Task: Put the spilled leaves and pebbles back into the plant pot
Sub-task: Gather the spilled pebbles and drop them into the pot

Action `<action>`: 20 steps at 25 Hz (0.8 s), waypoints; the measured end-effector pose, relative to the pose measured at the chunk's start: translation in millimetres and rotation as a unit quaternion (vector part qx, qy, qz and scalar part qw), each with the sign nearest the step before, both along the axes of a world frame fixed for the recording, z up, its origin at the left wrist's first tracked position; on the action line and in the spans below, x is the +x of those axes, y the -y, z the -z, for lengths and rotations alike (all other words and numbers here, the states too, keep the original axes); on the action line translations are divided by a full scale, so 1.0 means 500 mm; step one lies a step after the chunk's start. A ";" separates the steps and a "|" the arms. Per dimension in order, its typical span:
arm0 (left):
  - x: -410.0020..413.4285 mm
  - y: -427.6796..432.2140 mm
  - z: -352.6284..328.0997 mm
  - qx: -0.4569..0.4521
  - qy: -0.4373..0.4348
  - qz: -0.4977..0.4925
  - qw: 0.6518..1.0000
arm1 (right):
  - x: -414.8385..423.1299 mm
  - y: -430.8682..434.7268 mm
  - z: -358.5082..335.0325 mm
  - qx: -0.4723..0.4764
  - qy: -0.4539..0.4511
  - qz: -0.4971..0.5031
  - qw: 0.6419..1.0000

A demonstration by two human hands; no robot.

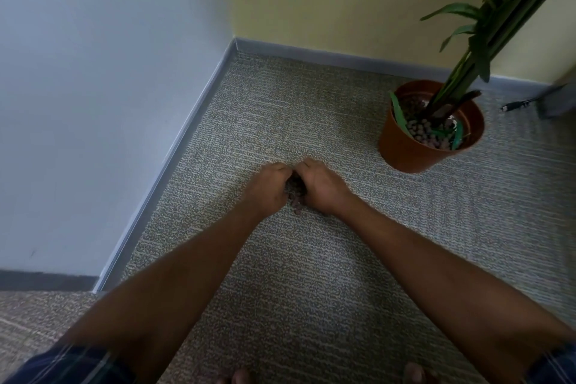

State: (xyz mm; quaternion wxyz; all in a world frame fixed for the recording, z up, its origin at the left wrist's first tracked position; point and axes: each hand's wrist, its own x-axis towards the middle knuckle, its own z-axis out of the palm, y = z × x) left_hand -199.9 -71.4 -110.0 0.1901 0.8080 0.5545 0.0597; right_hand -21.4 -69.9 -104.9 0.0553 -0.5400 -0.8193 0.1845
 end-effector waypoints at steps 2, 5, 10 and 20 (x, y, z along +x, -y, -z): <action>-0.007 0.009 -0.002 -0.002 0.052 -0.010 0.999 | 0.007 0.011 0.000 -0.015 -0.021 -0.006 1.000; -0.018 0.017 -0.001 -0.009 0.112 -0.020 0.994 | 0.022 0.020 -0.006 -0.039 -0.078 0.045 0.995; -0.031 0.033 -0.009 -0.139 0.061 -0.070 0.986 | 0.075 0.016 -0.027 -0.175 -0.013 0.125 0.977; 0.018 0.037 -0.024 -0.090 0.048 -0.089 0.991 | 0.026 0.029 0.012 -0.146 -0.098 0.148 0.973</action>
